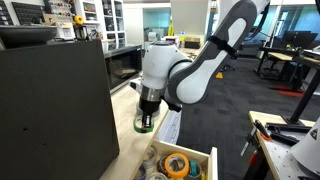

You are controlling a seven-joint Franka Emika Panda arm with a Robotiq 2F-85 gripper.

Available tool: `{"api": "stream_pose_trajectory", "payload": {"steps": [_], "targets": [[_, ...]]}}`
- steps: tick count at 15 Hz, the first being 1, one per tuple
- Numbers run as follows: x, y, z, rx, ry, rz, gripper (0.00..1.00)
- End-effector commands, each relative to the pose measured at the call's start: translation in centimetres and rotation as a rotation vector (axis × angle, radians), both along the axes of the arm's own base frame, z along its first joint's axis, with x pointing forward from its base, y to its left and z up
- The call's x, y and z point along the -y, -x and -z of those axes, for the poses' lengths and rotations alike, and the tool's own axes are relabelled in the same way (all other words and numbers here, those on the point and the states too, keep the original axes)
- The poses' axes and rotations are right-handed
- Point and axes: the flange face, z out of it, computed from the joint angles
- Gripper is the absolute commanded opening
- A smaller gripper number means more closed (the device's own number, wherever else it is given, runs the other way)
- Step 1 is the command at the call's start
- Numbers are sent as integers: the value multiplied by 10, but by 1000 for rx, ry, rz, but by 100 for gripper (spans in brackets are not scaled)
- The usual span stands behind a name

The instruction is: Pick up the tape from the drawer and put it on the counter top.

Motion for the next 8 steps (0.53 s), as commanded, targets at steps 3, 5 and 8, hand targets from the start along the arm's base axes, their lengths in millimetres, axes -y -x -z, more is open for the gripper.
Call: {"api": "stream_pose_trajectory", "payload": {"steps": [3, 5, 8], "targets": [[1, -29, 31, -11, 6, -21, 4], [3, -34, 35, -18, 6, -18, 34], [7, -35, 29, -21, 17, -8, 46]]}}
